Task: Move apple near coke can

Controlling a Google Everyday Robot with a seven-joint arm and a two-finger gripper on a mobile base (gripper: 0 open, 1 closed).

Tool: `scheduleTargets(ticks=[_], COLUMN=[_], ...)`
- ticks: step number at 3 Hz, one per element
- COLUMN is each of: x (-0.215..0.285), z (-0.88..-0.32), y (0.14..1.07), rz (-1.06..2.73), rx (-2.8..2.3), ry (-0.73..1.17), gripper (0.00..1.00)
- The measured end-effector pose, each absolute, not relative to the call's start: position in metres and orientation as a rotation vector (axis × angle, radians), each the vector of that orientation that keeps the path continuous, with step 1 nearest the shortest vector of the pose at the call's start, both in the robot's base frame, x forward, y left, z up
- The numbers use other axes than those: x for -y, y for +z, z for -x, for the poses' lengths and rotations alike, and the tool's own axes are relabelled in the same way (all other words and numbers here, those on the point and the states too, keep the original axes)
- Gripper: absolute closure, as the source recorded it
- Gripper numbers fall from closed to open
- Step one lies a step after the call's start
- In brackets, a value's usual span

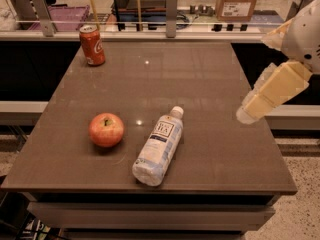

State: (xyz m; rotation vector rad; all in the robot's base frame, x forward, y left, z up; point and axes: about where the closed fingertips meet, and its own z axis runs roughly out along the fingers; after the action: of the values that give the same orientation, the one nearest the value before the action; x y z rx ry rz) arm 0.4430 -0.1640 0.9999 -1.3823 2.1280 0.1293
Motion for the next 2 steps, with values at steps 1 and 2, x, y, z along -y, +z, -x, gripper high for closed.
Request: scheduleTargets(ticks=[1,2], x=[0.138,0.111], z=[-0.444,-0.446], y=[1.007,1.009], rz=[1.37,1.34], rx=[-2.09,-2.058], ry=[0.169,0.24], gripper=[0.0,0.0])
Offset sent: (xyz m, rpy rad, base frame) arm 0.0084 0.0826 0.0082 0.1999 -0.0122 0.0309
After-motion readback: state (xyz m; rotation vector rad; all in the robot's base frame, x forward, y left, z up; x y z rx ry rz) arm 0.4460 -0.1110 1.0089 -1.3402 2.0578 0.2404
